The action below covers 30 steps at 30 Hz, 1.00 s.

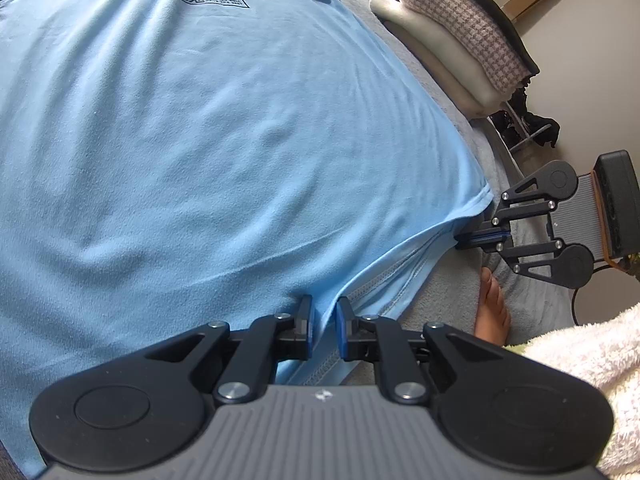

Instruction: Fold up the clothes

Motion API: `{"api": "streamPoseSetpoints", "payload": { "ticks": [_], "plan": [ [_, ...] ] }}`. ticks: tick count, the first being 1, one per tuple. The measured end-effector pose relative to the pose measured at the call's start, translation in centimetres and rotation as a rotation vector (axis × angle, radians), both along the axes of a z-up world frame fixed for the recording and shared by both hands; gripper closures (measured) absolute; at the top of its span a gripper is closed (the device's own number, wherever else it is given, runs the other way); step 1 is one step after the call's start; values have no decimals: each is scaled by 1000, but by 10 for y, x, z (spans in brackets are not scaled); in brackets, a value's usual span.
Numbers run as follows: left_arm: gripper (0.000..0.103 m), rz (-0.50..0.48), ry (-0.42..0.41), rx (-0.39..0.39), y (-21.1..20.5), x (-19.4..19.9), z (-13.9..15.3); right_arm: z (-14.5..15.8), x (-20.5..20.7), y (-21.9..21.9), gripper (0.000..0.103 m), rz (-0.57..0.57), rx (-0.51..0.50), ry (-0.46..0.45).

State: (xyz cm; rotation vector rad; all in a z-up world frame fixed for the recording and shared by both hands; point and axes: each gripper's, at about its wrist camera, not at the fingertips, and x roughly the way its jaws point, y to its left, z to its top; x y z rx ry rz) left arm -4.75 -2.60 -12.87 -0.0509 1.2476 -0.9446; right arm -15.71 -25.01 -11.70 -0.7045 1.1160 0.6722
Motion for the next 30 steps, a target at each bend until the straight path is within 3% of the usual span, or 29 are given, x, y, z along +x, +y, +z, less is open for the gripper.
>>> {"api": "streamPoseSetpoints", "payload": {
  "ticks": [3,8,13,16,20,25,30],
  "plan": [
    [90,-10,-19,4,-2,-3,2,7,-3,-6,103,-53,22,20],
    [89,-64,-82,19,-6,-11,9,24,-13,-34,102,-206,17,-21],
    [69,-176,-173,25,-5,-30,26,36,-11,-68,96,-411,48,-65],
    [66,-188,-190,14,7,-36,38,43,-6,-80,94,-498,95,-94],
    [64,-106,-176,3,40,-33,54,49,9,-72,94,-519,215,-120],
    [64,45,-154,46,82,-28,60,42,29,-31,94,-391,335,-81],
    [64,197,-86,38,124,-28,54,17,38,12,94,-320,425,-1]
  ]
}}
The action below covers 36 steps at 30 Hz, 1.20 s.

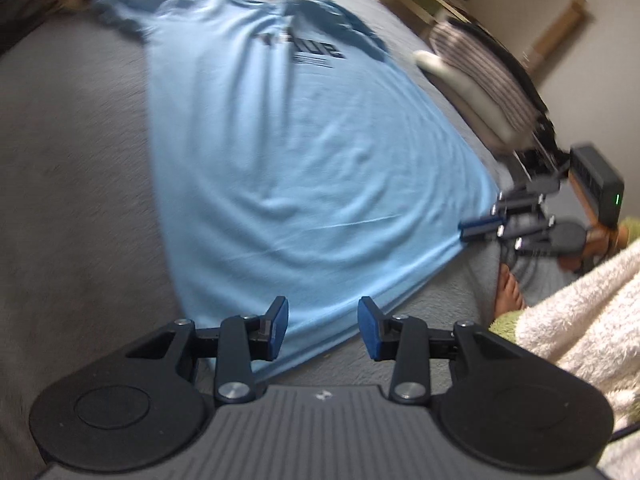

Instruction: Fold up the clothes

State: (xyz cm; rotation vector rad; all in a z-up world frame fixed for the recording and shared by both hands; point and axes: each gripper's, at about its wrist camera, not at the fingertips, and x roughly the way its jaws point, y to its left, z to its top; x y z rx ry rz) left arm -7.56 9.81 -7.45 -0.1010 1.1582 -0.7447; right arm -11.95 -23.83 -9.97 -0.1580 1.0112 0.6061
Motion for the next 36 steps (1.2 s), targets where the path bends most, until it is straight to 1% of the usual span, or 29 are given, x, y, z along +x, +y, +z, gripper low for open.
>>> {"api": "streamPoseSetpoints", "payload": {
  "ticks": [2,4,7,10,12,13,15,18,20,22,23,26,28,32,36],
  "plan": [
    [64,43,14,17,10,-1,-4,-15,-2,16,94,45,-64,24],
    [64,77,18,34,17,-2,-7,-17,-4,22,93,70,-89,15],
    [64,123,13,46,26,-2,-10,-2,2,18,92,42,-37,19],
    [64,168,11,70,31,0,-15,16,5,11,93,13,-21,-29],
    [65,181,18,100,32,0,-21,23,9,-7,93,-70,-40,-62],
    [66,184,26,110,31,1,-24,26,12,-21,93,-138,-45,-74],
    [67,185,36,122,31,1,-29,30,17,-57,92,-312,-48,-91],
    [67,176,22,132,30,-2,-31,30,12,-115,92,-560,-46,-60],
    [67,175,22,132,30,-2,-30,25,2,-147,92,-681,-37,-17],
    [67,178,28,128,31,-1,-30,18,-9,-169,92,-778,2,34],
    [67,180,31,126,32,-1,-30,14,-15,-178,90,-821,30,54],
    [67,181,37,122,32,-2,-30,2,-29,-196,85,-917,142,111],
    [68,179,41,122,33,-3,-30,-9,-35,-203,85,-958,208,149],
    [68,186,56,110,35,-4,-32,-20,-42,-211,85,-1012,332,185],
    [68,215,79,79,41,-4,-34,-21,-46,-220,83,-1049,449,191]
  ]
}}
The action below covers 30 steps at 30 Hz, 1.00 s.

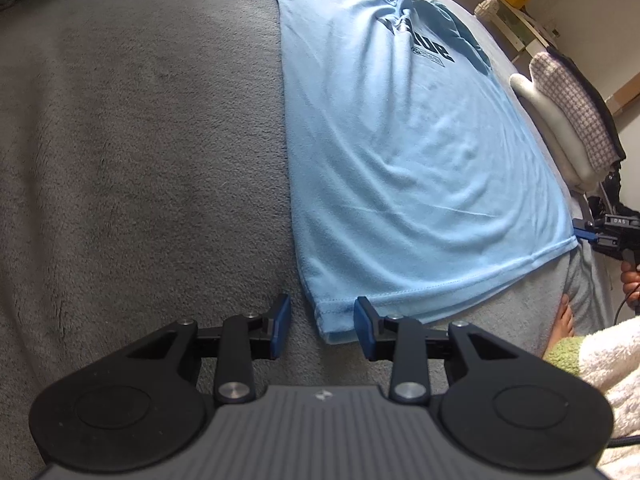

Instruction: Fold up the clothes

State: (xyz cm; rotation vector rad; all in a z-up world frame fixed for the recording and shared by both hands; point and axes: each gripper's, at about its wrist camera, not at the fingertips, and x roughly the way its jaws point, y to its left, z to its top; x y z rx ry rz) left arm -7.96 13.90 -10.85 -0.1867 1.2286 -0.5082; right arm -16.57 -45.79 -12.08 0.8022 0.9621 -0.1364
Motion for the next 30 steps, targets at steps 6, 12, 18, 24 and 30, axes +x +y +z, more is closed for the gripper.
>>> {"api": "streamPoseSetpoints", "payload": {
  "ticks": [6,12,18,24,30],
  "plan": [
    [68,16,25,-45,6,1,-3,-12,-4,-11,82,-60,155,-22],
    [68,11,11,-80,14,-7,0,-15,-9,-2,82,-15,192,-12],
    [68,44,13,-102,14,-1,-5,-18,-7,-3,80,-9,199,-12],
    [96,-54,15,-35,-5,-1,-3,-14,-5,10,92,59,162,-11],
    [100,-30,42,-64,6,0,10,9,-4,28,100,103,45,-5]
  ]
}}
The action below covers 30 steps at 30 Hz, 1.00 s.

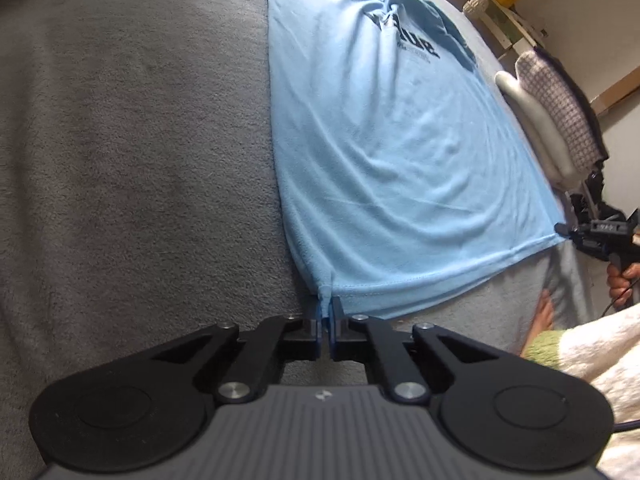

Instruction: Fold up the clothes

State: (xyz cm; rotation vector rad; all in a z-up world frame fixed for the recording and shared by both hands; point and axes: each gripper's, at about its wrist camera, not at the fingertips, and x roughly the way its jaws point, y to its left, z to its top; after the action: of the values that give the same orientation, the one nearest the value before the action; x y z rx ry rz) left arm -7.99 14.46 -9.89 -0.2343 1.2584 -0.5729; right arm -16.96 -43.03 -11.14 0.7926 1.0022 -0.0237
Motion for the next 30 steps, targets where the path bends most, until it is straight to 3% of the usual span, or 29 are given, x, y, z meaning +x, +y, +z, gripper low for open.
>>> {"api": "streamPoseSetpoints", "payload": {
  "ticks": [4,11,20,23,24,25,26,27,30],
  "plan": [
    [100,13,-6,-27,22,0,26,16,-2,5,100,29,-6,38],
    [100,-64,6,34,33,-8,54,38,-9,24,101,121,-32,119],
    [100,-121,132,124,24,-2,-1,18,-18,33,100,163,-74,216],
    [96,-116,195,196,20,1,-17,14,-13,33,96,187,-126,257],
    [93,-107,209,194,21,1,-16,14,-12,31,85,189,-144,272],
    [83,-97,204,184,23,1,-11,16,-12,28,75,188,-159,284],
    [77,-87,193,177,26,1,-5,22,-14,23,58,181,-180,282],
    [67,-80,165,182,29,1,4,29,-17,18,53,171,-205,270],
    [64,-43,91,205,40,7,30,54,-21,5,53,140,-286,204]
  ]
}}
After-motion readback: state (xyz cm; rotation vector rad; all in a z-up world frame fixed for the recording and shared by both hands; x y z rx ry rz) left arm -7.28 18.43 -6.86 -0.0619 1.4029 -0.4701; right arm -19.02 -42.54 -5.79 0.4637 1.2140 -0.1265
